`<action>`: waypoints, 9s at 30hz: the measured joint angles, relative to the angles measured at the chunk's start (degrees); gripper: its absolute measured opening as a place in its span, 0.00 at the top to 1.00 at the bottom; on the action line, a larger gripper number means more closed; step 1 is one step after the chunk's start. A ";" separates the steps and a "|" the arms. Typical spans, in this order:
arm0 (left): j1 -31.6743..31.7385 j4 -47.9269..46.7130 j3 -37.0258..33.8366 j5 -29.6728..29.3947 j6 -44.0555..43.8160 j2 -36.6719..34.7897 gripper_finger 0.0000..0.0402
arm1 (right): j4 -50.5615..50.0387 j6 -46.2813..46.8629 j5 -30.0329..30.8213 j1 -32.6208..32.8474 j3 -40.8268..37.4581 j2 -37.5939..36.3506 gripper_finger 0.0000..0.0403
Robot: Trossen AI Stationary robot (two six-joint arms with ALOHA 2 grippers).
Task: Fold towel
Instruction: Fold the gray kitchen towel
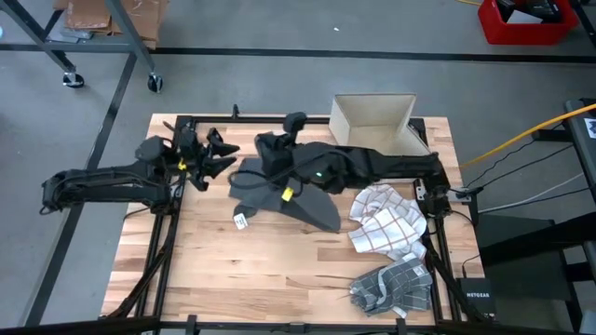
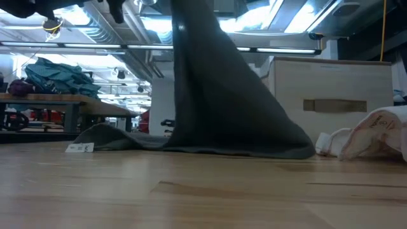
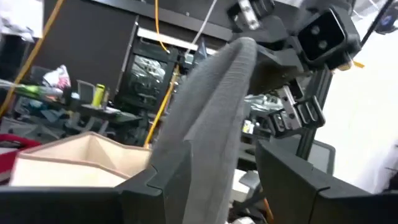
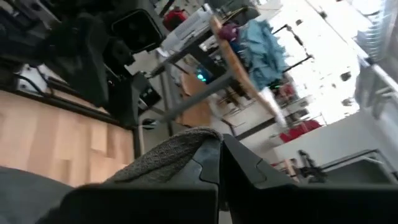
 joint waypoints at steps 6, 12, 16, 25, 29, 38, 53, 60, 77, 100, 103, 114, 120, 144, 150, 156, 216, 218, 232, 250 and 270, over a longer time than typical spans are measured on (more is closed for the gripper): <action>-3.17 0.88 0.00 -0.04 2.11 3.54 0.58 | -2.52 9.41 -4.59 -3.13 0.00 2.67 0.98; -3.68 0.52 0.00 -1.43 6.76 4.03 0.58 | -13.84 29.43 -10.93 -4.97 0.00 2.73 0.98; -3.66 0.67 0.00 -7.19 9.15 4.37 0.58 | -17.37 36.75 -11.83 -4.79 0.07 3.10 0.98; -6.14 0.82 -0.02 -9.15 7.95 9.63 0.58 | -18.13 41.73 -19.39 -6.02 -0.02 6.03 0.98; -7.78 0.63 -0.07 -9.86 8.96 11.07 0.58 | -18.58 43.34 -19.81 -6.10 0.00 6.62 0.98; -7.94 -1.29 -0.07 -11.44 12.87 13.34 0.58 | -16.96 46.05 -22.71 -6.32 0.00 6.73 0.98; -7.94 -2.82 -0.05 -15.04 14.63 12.73 0.96 | -20.71 44.04 -24.11 -6.32 0.14 6.71 0.98; -7.90 -4.75 0.15 -15.18 13.70 12.48 0.99 | -20.60 39.82 -22.72 -6.25 0.13 5.64 0.98; -7.90 -4.28 -0.02 -15.29 13.54 10.00 1.00 | -17.25 36.80 -25.15 -6.30 0.11 4.99 0.89; -7.86 1.93 -0.07 -8.94 11.69 -7.60 1.00 | -27.49 37.00 -15.95 -6.66 0.20 -1.55 0.56; -7.90 2.37 0.00 -3.82 10.37 -10.17 1.00 | -26.76 37.00 -19.61 -7.10 0.20 -0.92 0.56; -7.92 -3.04 0.00 7.83 3.64 -11.86 1.00 | -18.33 33.51 -33.46 -7.42 0.11 5.61 0.56; -7.90 -2.93 0.00 7.83 4.01 -11.86 1.00 | -17.26 33.52 -44.07 -7.39 0.11 6.37 0.56; -7.96 -2.48 0.00 9.82 3.84 -11.86 1.00 | -26.30 29.00 -39.22 -11.13 0.08 10.72 0.56; -8.07 -2.45 0.00 10.19 3.82 -11.86 1.00 | -24.67 24.56 -43.57 -13.34 -0.44 11.30 0.56; -8.31 -2.43 0.00 10.81 3.81 -11.86 1.00 | -24.27 23.40 -52.11 -16.60 -0.44 11.59 0.56; -8.03 6.45 -0.07 7.88 8.38 -11.86 1.00 | -43.01 23.21 -58.73 -18.54 -6.43 15.27 0.99; -8.01 6.63 -0.07 5.30 10.00 -11.86 1.00 | -44.96 23.12 -54.37 -18.54 -6.43 12.83 0.99; -7.76 22.71 -0.04 -30.37 35.86 -11.68 1.00 | -39.15 23.18 -15.95 -18.65 -6.40 -6.66 1.00; 8.39 21.85 25.29 -33.45 54.49 3.43 1.00 | -4.44 7.72 -9.20 -27.47 0.22 -11.39 1.00; 29.27 -6.05 58.00 -20.70 46.33 22.38 1.00 | 14.71 -14.34 -5.97 -30.02 0.20 -13.62 1.00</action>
